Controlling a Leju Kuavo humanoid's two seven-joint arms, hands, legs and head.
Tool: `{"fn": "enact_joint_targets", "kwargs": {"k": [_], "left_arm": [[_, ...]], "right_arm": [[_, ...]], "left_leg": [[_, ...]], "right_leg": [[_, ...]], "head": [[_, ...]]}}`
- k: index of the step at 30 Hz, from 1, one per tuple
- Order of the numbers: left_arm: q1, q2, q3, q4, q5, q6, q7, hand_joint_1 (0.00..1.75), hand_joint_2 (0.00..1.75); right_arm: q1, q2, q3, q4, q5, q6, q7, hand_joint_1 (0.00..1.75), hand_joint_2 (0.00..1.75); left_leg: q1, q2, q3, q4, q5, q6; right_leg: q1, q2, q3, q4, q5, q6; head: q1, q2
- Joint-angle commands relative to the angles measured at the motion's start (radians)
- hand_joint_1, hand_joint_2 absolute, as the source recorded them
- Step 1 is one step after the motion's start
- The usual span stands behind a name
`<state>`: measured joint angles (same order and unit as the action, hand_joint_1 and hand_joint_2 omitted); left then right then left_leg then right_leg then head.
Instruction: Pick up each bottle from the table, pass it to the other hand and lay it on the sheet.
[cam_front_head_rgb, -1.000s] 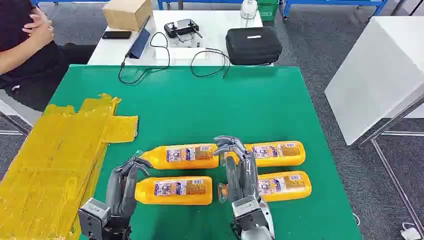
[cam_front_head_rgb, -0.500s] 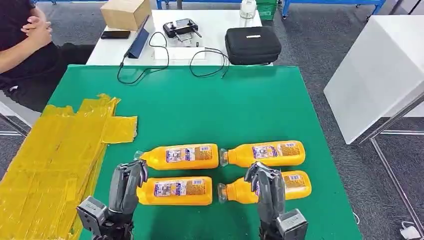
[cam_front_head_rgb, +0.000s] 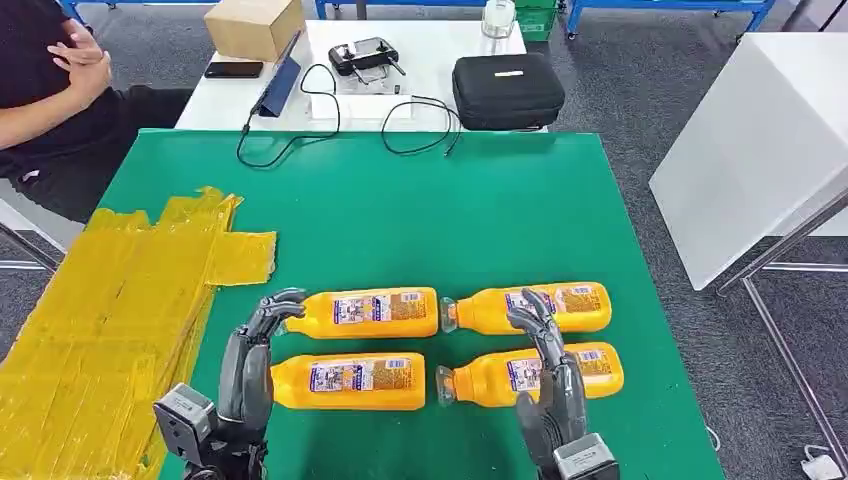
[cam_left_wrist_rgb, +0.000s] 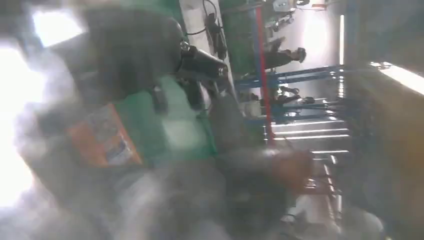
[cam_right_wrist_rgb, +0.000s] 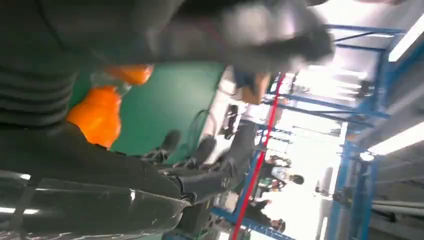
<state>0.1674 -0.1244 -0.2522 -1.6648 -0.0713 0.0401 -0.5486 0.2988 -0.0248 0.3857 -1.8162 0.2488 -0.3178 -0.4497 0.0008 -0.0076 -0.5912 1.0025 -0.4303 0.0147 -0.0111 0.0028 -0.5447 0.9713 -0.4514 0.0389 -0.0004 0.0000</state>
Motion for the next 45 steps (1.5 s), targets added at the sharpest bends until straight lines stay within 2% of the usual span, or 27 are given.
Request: {"fn": "enact_joint_targets", "kwargs": {"k": [1, 5, 10, 12, 25, 27, 30, 36, 39, 45], "left_arm": [[-0.011, -0.003, 0.021, 0.030, 0.007, -0.023, -0.007, 0.00, 0.00], [-0.011, -0.013, 0.037, 0.034, -0.001, -0.023, -0.007, 0.00, 0.00], [-0.012, -0.013, 0.042, 0.040, -0.007, -0.028, -0.009, 0.00, 0.00], [-0.015, -0.019, 0.052, 0.043, -0.009, -0.033, -0.009, 0.00, 0.00], [-0.017, -0.020, 0.054, 0.044, -0.010, -0.035, -0.009, 0.00, 0.00], [-0.018, -0.019, 0.056, 0.045, -0.013, -0.041, -0.007, 0.00, 0.00], [-0.023, -0.024, 0.072, 0.049, -0.014, -0.054, -0.007, 0.00, 0.00], [-0.046, -0.031, 0.082, 0.065, -0.009, -0.080, -0.006, 0.00, 0.00], [-0.068, -0.038, 0.086, 0.088, -0.004, -0.096, 0.003, 0.00, 0.00], [-0.068, -0.034, 0.110, 0.101, 0.010, -0.100, 0.008, 0.00, 0.00]], "right_arm": [[0.028, -0.118, 0.048, -0.037, 0.118, -0.064, 0.120, 0.00, 1.75], [0.047, -0.157, 0.023, -0.050, 0.176, -0.081, 0.183, 0.00, 1.75], [0.054, -0.172, 0.003, -0.057, 0.215, -0.080, 0.207, 0.00, 1.75], [0.051, -0.198, -0.006, -0.054, 0.278, -0.064, 0.267, 0.00, 1.75], [0.050, -0.202, -0.015, -0.055, 0.278, -0.062, 0.271, 0.00, 1.75], [0.046, -0.222, -0.014, -0.053, 0.298, -0.048, 0.294, 0.00, 1.75], [0.039, -0.257, -0.041, -0.039, 0.341, -0.004, 0.341, 0.00, 1.75], [0.006, -0.292, -0.064, 0.015, 0.339, 0.094, 0.367, 0.00, 1.75], [-0.040, -0.347, -0.082, 0.080, 0.333, 0.194, 0.394, 0.00, 1.75], [-0.054, -0.408, -0.100, 0.079, 0.350, 0.283, 0.420, 0.00, 1.75]], "left_leg": [[0.000, 0.000, 0.002, 0.000, -0.001, 0.000], [0.001, 0.000, 0.002, 0.000, -0.001, -0.001], [0.000, 0.000, 0.001, 0.000, 0.000, 0.000], [0.001, 0.000, 0.002, 0.000, -0.001, -0.001], [0.001, 0.000, 0.002, 0.000, -0.001, -0.001], [0.001, 0.000, 0.002, 0.000, -0.001, -0.001], [0.000, 0.000, 0.002, 0.000, 0.000, 0.000], [0.001, 0.002, 0.003, 0.000, -0.001, 0.000], [0.001, 0.001, 0.003, -0.001, 0.000, 0.000], [0.000, 0.001, 0.003, -0.001, 0.000, 0.000]], "right_leg": [[0.000, 0.000, 0.002, -0.001, 0.000, -0.001], [0.001, -0.001, 0.003, -0.001, 0.000, -0.001], [0.000, -0.001, 0.001, -0.001, 0.000, -0.001], [0.001, 0.000, 0.002, -0.001, 0.000, -0.001], [0.001, 0.000, 0.002, -0.001, 0.000, -0.001], [0.001, 0.000, 0.003, -0.001, 0.000, -0.001], [0.001, 0.000, 0.002, -0.001, 0.000, -0.001], [0.001, 0.001, 0.004, -0.002, 0.001, -0.001], [0.001, 0.001, 0.003, -0.002, 0.001, -0.001], [0.000, 0.000, 0.003, -0.002, 0.001, 0.000]], "head": [[0.000, 0.000], [0.000, 0.000], [0.000, 0.000], [0.000, 0.000], [0.000, 0.000], [0.000, 0.000], [0.000, 0.000], [0.000, 0.000], [0.000, 0.000], [0.000, 0.000]]}}
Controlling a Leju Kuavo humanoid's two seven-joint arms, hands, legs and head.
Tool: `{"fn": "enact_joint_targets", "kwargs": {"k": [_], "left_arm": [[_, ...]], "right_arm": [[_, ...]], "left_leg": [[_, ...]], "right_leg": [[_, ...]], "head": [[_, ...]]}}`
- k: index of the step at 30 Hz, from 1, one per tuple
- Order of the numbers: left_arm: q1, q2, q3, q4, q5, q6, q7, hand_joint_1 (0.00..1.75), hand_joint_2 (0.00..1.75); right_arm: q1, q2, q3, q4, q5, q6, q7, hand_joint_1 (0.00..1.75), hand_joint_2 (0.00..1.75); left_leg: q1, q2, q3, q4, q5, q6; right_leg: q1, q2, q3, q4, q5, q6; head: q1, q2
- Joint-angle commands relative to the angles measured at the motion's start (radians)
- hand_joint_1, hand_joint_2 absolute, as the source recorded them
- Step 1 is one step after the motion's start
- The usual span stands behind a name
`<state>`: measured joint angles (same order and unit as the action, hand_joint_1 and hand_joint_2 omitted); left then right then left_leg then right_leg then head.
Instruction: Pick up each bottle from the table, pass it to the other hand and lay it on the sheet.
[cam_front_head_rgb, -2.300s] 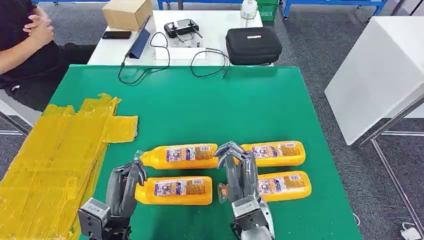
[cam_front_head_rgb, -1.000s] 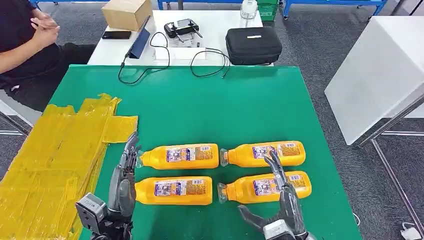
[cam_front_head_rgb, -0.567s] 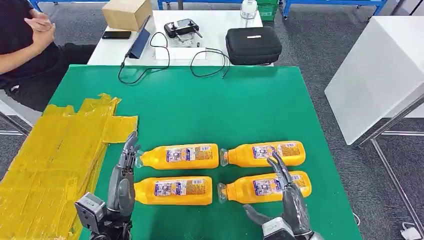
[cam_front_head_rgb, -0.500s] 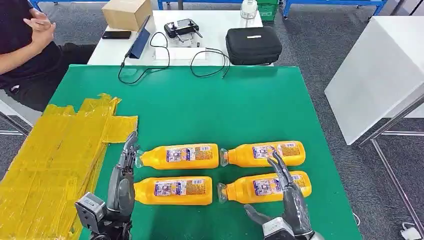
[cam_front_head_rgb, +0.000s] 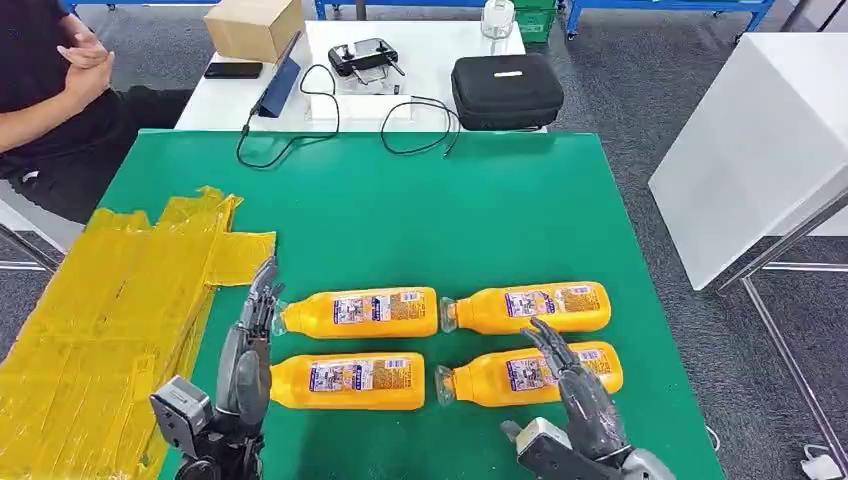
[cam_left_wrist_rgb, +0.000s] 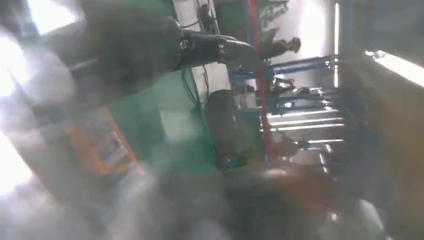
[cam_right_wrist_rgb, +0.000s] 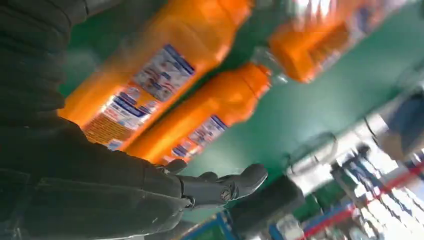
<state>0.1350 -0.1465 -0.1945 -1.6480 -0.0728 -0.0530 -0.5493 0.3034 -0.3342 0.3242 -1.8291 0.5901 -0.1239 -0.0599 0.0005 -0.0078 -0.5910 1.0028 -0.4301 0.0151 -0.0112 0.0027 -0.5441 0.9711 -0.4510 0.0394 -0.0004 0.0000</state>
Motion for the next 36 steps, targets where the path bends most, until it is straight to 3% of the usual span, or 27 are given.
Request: {"fn": "enact_joint_targets", "kwargs": {"k": [1, 16, 36], "left_arm": [[-0.035, -0.012, 0.055, 0.086, 0.011, -0.007, 0.009, 0.00, 0.00], [-0.036, -0.008, 0.081, 0.088, 0.024, -0.022, 0.016, 0.00, 0.00], [-0.044, -0.005, 0.070, 0.085, 0.038, -0.038, 0.028, 0.00, 0.00]], "right_arm": [[-0.059, -0.108, -0.042, 0.087, 0.014, 0.096, 0.034, 0.00, 1.75], [-0.088, -0.207, -0.093, 0.106, 0.072, 0.208, 0.108, 0.00, 1.75], [-0.188, -0.179, -0.020, 0.241, 0.118, 0.260, 0.120, 0.00, 1.75]], "left_leg": [[0.001, 0.002, 0.003, 0.000, -0.001, -0.001], [0.000, 0.001, 0.002, 0.000, 0.000, -0.001], [0.001, 0.001, 0.002, -0.001, 0.000, -0.001]], "right_leg": [[0.001, 0.001, 0.003, -0.002, 0.000, -0.001], [0.000, 0.001, 0.002, -0.001, 0.000, -0.001], [0.001, 0.000, 0.003, -0.002, 0.001, -0.001]], "head": [[0.000, 0.000], [0.000, 0.000], [0.000, 0.000]]}}
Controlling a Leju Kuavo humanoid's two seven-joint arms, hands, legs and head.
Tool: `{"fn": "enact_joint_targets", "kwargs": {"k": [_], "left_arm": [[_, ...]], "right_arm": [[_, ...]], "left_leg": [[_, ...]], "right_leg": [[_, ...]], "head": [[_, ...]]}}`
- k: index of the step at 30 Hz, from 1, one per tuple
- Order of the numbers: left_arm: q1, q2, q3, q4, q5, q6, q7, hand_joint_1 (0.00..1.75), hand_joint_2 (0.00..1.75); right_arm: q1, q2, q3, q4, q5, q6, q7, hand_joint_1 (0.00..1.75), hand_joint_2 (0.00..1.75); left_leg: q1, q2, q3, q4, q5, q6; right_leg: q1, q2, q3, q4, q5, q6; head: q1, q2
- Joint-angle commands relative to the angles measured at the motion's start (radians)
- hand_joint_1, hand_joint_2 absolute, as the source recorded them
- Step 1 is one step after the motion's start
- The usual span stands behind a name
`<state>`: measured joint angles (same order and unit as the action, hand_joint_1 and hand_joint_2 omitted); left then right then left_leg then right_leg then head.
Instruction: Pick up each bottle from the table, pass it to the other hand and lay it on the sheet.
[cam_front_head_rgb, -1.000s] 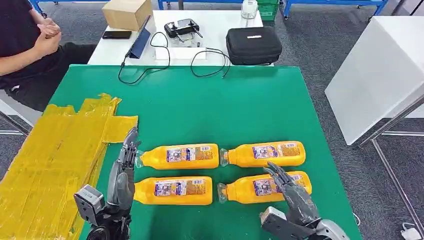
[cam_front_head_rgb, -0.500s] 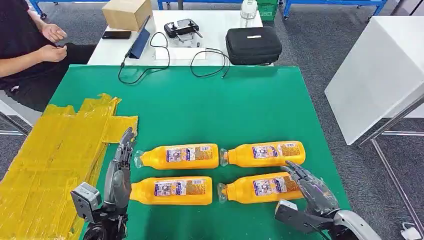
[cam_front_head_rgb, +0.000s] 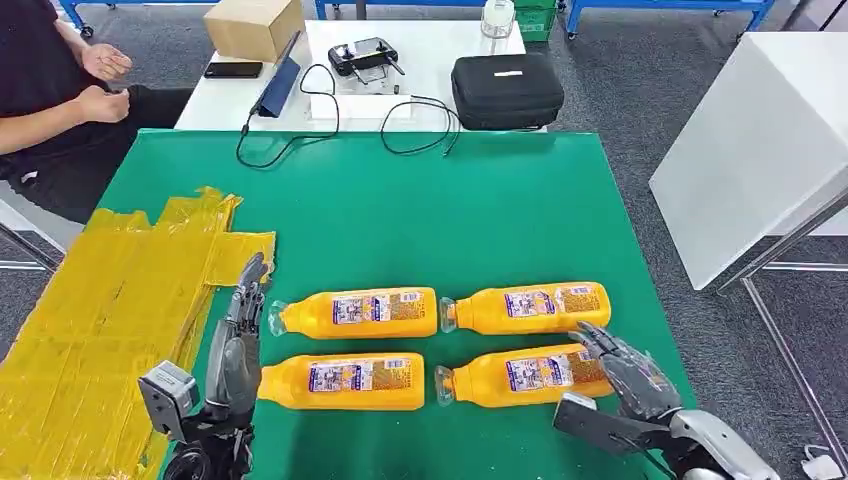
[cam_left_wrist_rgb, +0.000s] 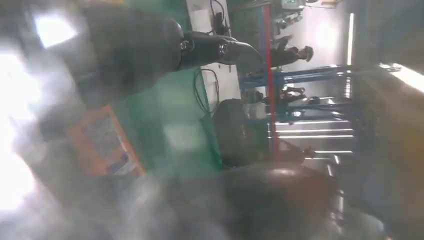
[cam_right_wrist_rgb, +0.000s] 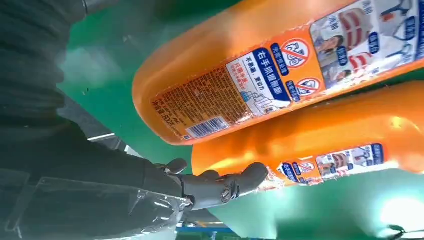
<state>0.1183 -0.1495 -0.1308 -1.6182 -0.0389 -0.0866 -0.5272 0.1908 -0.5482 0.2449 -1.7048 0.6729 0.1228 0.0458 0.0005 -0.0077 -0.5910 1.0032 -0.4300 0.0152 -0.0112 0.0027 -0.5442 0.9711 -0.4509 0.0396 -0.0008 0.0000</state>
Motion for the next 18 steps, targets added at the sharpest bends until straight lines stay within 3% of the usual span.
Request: {"fn": "enact_joint_targets", "kwargs": {"k": [1, 15, 18], "left_arm": [[-0.029, -0.002, 0.006, 0.056, 0.006, -0.006, 0.007, 0.00, 0.00], [-0.042, -0.001, 0.003, 0.070, 0.011, -0.008, 0.011, 0.00, 0.00], [-0.057, -0.002, 0.001, 0.077, 0.024, -0.009, 0.016, 0.00, 0.00]], "right_arm": [[-0.082, 0.039, 0.062, 0.123, 0.035, 0.014, 0.014, 0.00, 1.75], [-0.130, 0.041, 0.111, 0.172, 0.058, 0.055, 0.009, 0.00, 1.75], [-0.167, 0.024, 0.172, 0.211, 0.077, 0.120, 0.017, 0.00, 1.75]], "left_leg": [[0.002, 0.002, 0.004, -0.001, -0.001, -0.001], [0.001, 0.001, 0.004, -0.001, -0.001, -0.001], [0.001, 0.001, 0.002, -0.001, 0.000, -0.001]], "right_leg": [[0.002, 0.001, 0.004, -0.003, 0.001, -0.001], [0.001, 0.001, 0.004, -0.002, 0.001, -0.001], [0.001, 0.000, 0.002, -0.002, 0.001, -0.001]], "head": [[0.000, 0.000], [0.000, 0.000], [0.000, 0.000]]}}
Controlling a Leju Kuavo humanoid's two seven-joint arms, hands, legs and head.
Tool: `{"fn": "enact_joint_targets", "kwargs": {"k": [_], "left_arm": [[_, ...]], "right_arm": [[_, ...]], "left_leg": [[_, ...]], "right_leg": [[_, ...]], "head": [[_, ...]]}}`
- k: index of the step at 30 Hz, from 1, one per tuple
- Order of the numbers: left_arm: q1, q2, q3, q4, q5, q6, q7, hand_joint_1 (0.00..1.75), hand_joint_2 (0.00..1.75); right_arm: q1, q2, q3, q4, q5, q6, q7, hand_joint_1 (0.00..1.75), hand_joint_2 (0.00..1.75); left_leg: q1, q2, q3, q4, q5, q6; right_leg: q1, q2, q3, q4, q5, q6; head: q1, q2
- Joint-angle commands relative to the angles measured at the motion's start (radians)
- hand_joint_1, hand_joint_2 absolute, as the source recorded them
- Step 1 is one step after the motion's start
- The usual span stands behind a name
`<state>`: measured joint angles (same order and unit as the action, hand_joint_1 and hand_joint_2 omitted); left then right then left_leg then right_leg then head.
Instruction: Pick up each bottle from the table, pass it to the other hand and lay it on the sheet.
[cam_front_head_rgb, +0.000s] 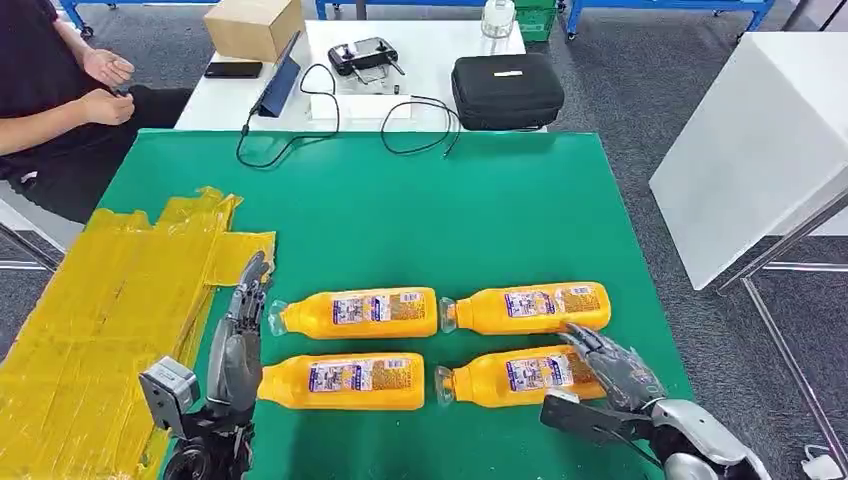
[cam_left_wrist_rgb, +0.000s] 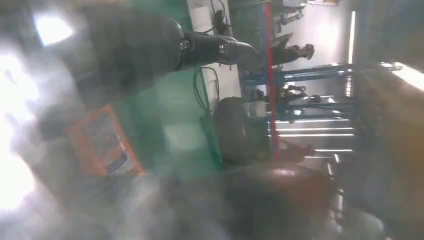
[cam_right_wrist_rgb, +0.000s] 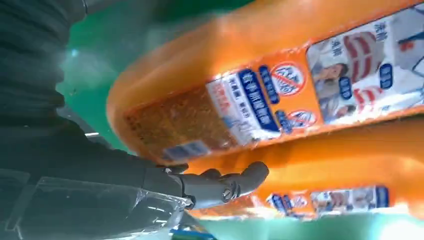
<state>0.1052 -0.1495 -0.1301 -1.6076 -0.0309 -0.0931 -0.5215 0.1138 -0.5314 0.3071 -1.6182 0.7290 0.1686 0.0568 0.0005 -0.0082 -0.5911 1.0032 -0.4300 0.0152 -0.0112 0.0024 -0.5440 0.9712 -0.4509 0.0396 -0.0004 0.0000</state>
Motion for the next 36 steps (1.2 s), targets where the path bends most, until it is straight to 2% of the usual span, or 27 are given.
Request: {"fn": "enact_joint_targets", "kwargs": {"k": [1, 2, 5, 6, 7, 11, 16, 21, 33, 36], "left_arm": [[-0.052, 0.001, -0.004, 0.074, 0.020, -0.003, 0.012, 0.00, 0.00], [-0.063, 0.003, -0.010, 0.083, 0.026, -0.002, 0.018, 0.00, 0.00], [-0.077, 0.011, -0.023, 0.110, 0.039, 0.004, 0.013, 0.00, 0.00], [-0.083, 0.014, -0.031, 0.112, 0.045, 0.007, 0.014, 0.00, 0.00], [-0.082, 0.017, -0.035, 0.118, 0.048, 0.013, 0.017, 0.00, 0.00], [-0.094, 0.026, -0.056, 0.117, 0.068, 0.029, 0.021, 0.00, 0.00], [-0.099, 0.033, -0.072, 0.113, 0.080, 0.040, 0.032, 0.00, 0.00], [-0.092, 0.037, -0.068, 0.103, 0.091, 0.047, 0.026, 0.00, 0.00], [-0.089, 0.038, -0.065, 0.091, 0.091, 0.047, 0.026, 0.00, 0.00], [-0.071, 0.031, -0.047, 0.088, 0.093, 0.046, 0.021, 0.00, 0.00]], "right_arm": [[-0.107, -0.013, 0.146, 0.144, 0.019, 0.120, 0.006, 0.00, 1.75], [-0.124, -0.035, 0.183, 0.165, 0.003, 0.174, 0.005, 0.00, 1.75], [-0.131, -0.106, 0.243, 0.171, -0.040, 0.236, 0.004, 0.00, 1.75], [-0.133, -0.130, 0.263, 0.160, -0.044, 0.245, 0.004, 0.47, 1.75], [-0.121, -0.149, 0.260, 0.154, -0.073, 0.255, 0.012, 1.75, 1.75], [-0.112, -0.186, 0.280, 0.132, -0.102, 0.261, 0.038, 1.75, 1.75], [-0.118, -0.173, 0.302, 0.149, -0.104, 0.255, 0.058, 1.75, 1.75], [-0.087, -0.138, 0.246, 0.120, -0.151, 0.130, 0.047, 1.75, 1.75], [-0.094, -0.133, 0.246, 0.104, -0.149, 0.140, 0.055, 1.75, 1.75], [-0.037, -0.109, 0.168, 0.066, -0.177, 0.025, 0.046, 1.75, 1.75]], "left_leg": [[0.001, 0.003, 0.003, -0.001, -0.001, -0.001], [0.001, 0.002, 0.002, -0.001, 0.000, -0.001], [0.001, 0.001, 0.003, -0.001, 0.000, -0.001], [0.001, 0.001, 0.005, -0.001, 0.000, -0.001], [0.001, 0.000, 0.005, -0.001, 0.000, -0.001], [0.001, -0.002, 0.007, -0.001, 0.000, 0.000], [0.001, 0.001, 0.008, -0.001, -0.001, 0.001], [0.002, 0.001, 0.011, -0.001, -0.001, 0.001], [0.001, 0.004, 0.010, 0.000, -0.001, 0.001], [0.001, 0.003, 0.010, -0.001, -0.001, 0.001]], "right_leg": [[0.001, 0.002, 0.003, -0.002, 0.001, -0.001], [0.001, 0.002, 0.002, -0.002, 0.001, -0.001], [0.001, 0.000, 0.003, -0.002, 0.000, -0.001], [0.001, -0.001, 0.005, -0.003, 0.000, -0.001], [0.001, -0.001, 0.005, -0.003, 0.000, -0.001], [0.001, -0.004, 0.007, -0.003, 0.000, -0.001], [0.001, -0.001, 0.008, -0.003, 0.001, -0.001], [0.002, -0.002, 0.009, -0.004, 0.000, -0.001], [0.001, 0.002, 0.009, -0.002, 0.001, -0.001], [0.001, 0.001, 0.009, -0.003, 0.001, -0.001]], "head": [[0.000, 0.000], [0.000, 0.000], [0.000, 0.000], [-0.001, 0.000], [0.000, 0.000], [0.000, 0.000], [-0.001, 0.000], [0.000, 0.000], [0.000, 0.000], [0.000, 0.000]]}}
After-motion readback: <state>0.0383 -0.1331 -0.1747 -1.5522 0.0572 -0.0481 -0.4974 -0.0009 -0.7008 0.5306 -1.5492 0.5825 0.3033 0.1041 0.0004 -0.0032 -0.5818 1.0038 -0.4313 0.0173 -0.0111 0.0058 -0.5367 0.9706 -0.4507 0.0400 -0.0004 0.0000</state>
